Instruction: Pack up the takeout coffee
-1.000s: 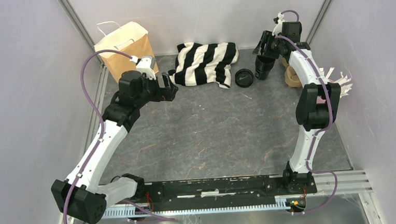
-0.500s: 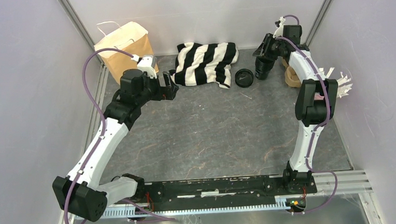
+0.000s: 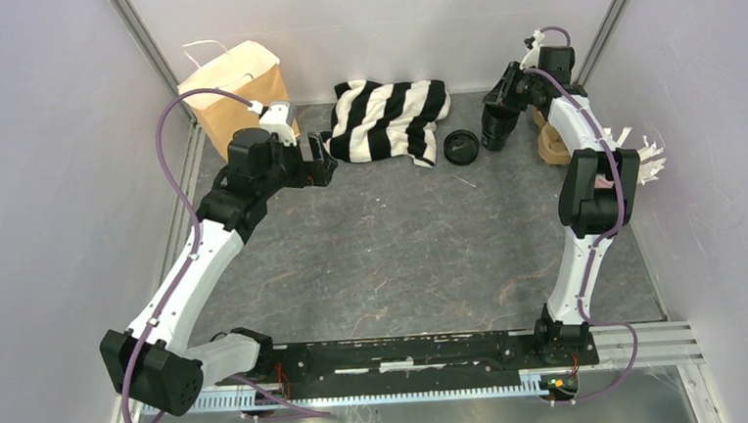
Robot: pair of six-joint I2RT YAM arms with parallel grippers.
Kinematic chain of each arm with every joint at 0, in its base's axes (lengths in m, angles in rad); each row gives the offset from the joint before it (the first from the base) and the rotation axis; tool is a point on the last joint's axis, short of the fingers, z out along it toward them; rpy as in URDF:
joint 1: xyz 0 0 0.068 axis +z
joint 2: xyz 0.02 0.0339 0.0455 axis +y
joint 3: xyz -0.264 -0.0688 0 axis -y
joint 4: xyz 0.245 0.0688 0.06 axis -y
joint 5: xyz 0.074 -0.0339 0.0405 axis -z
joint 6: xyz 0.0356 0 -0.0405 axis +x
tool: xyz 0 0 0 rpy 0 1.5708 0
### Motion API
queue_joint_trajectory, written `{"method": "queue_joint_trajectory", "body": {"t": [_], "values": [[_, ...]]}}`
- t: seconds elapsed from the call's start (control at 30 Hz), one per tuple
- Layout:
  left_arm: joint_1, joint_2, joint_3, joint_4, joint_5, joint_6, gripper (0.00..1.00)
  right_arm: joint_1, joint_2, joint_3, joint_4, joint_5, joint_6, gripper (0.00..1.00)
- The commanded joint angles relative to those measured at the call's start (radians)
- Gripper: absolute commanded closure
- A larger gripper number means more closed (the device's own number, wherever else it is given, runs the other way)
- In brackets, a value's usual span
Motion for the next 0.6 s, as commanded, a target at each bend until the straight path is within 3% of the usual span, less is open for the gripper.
{"method": "queue_joint_trajectory", "body": {"t": [0.0, 0.33, 0.57], "values": [[-0.003, 0.009, 0.044, 0.009, -0.006, 0.040, 0.00, -0.004, -0.002, -0.005, 0.050, -0.024, 0.008, 0.72], [-0.002, 0.013, 0.047, 0.010, -0.006, 0.044, 0.00, -0.005, 0.008, -0.014, 0.055, -0.027, 0.012, 0.69], [-0.002, 0.020, 0.052, 0.010, -0.006, 0.046, 0.00, -0.005, 0.014, -0.015, 0.059, -0.031, 0.015, 0.76]]}}
